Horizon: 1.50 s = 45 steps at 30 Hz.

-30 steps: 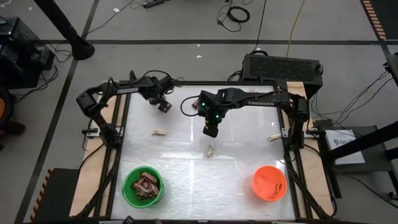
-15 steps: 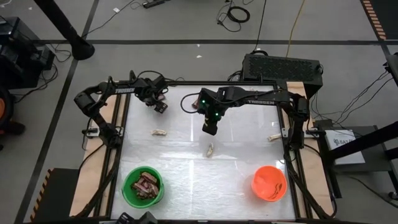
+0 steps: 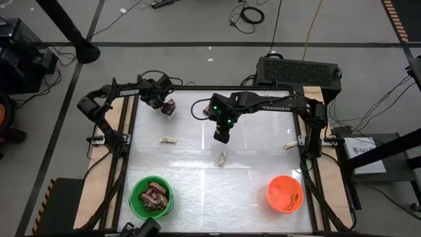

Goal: Sort candy by brand, put in halloween buckets
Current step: Put the brown chocolate bar into the green bucket

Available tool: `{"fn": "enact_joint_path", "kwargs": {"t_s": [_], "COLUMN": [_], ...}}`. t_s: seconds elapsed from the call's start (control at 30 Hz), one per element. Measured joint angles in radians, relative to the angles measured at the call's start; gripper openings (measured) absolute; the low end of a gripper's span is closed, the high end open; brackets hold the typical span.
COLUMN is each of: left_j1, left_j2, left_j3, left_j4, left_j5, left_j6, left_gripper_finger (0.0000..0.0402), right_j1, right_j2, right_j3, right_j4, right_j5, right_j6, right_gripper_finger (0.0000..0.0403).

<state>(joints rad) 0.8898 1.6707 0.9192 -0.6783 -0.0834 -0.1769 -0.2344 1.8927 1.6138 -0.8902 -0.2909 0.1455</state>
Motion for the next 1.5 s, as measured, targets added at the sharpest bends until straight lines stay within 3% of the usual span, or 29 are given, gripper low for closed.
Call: {"fn": "enact_joint_path", "kwargs": {"t_s": [0.37, 0.43, 0.6, 0.8, 0.9, 1.07, 1.3, 1.5], "left_j1": [-0.001, -0.001, -0.001, -0.015, -0.044, -0.154, -0.482, -0.793], "left_j2": [0.0, 0.0, -0.019, -0.17, -0.278, -0.473, -0.728, -0.846], "left_j3": [0.0, 0.0, 0.0, 0.02, 0.051, 0.073, 0.073, 0.073], "left_j4": [-0.028, -0.038, -0.104, -0.243, -0.323, -0.526, -0.693, -0.537], "left_j5": [0.004, 0.005, 0.039, 0.197, 0.308, 0.589, 0.732, 0.7], "left_j6": [0.0, 0.007, 0.038, 0.118, 0.166, 0.207, -0.037, -0.449], "left_gripper_finger": [0.0034, 0.001, 0.0005, 0.0003, 0.0002, 0.0001, 0.0001, 0.0], "right_j1": [0.001, 0.001, 0.001, 0.001, -0.002, -0.026, -0.072, -0.117], "right_j2": [0.0, 0.0, 0.0, 0.0, 0.004, 0.015, 0.018, 0.018], "right_j3": [0.0, 0.0, 0.0, 0.0, 0.0, 0.0, 0.001, 0.001], "right_j4": [0.002, 0.002, 0.001, 0.002, 0.026, 0.128, 0.201, 0.215], "right_j5": [0.0, 0.0, 0.0, 0.0, 0.015, 0.029, 0.025, 0.026], "right_j6": [0.0, 0.0, 0.0, -0.044, -0.069, -0.095, -0.189, -0.229], "right_gripper_finger": [0.0, 0.0, 0.0, 0.0, 0.0, 0.0, 0.0, 0.0]}}
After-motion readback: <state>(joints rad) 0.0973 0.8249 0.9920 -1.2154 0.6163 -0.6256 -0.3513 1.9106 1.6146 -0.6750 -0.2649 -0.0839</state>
